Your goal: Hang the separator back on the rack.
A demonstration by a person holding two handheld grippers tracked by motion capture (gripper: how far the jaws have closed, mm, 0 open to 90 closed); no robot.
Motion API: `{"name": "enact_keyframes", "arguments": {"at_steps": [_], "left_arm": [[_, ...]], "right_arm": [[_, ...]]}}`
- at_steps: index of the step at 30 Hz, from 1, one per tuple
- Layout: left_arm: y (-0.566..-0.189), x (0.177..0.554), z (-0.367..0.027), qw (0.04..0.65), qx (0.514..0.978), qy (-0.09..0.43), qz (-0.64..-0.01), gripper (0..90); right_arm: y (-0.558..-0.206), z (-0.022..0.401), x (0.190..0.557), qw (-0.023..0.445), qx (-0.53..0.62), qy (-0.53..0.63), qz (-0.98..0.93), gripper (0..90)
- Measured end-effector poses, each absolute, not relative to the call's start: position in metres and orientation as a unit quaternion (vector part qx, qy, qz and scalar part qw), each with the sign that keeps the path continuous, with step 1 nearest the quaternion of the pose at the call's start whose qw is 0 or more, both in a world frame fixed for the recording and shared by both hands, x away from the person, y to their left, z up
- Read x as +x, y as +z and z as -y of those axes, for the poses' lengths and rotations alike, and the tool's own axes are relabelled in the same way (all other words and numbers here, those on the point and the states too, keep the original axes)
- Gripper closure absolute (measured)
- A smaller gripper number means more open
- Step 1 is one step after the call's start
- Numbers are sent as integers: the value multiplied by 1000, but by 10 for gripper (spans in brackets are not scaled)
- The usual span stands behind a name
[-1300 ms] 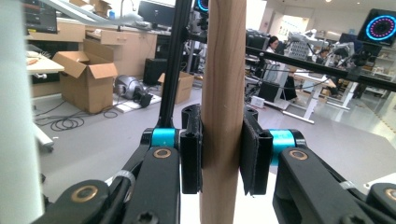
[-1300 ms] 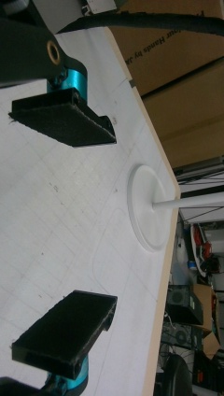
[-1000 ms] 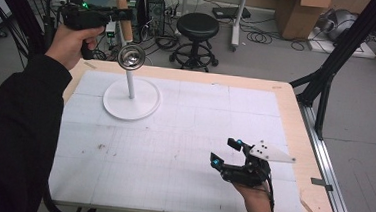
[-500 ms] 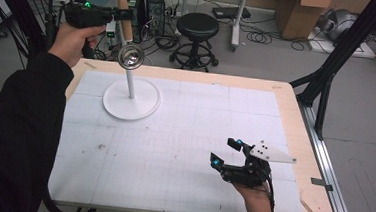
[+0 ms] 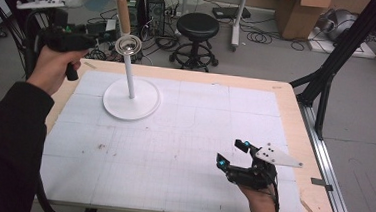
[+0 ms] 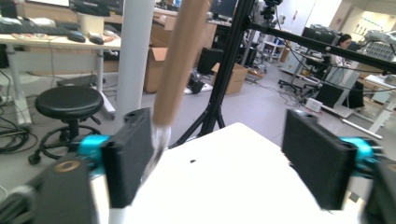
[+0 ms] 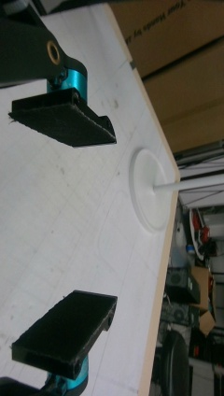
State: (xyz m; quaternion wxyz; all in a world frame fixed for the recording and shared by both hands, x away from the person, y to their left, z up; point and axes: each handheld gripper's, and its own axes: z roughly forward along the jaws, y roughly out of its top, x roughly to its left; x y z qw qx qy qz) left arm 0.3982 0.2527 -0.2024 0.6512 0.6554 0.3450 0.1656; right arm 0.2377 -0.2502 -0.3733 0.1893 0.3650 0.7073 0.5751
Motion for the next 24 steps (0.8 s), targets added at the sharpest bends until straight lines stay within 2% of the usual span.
{"name": "enact_keyframes", "arguments": {"at_steps": [4, 14, 24], "left_arm": [[-218, 371, -255, 662, 651, 168, -333, 179], [-258, 309, -253, 678, 649, 169, -299, 183], [-316, 259, -254, 683, 650, 176, -284, 184]], "right_arm": [[-373, 255, 236, 205, 374, 566, -705, 172], [-372, 265, 229, 228, 380, 557, -702, 172], [-375, 272, 221, 240, 385, 549, -702, 172]]}}
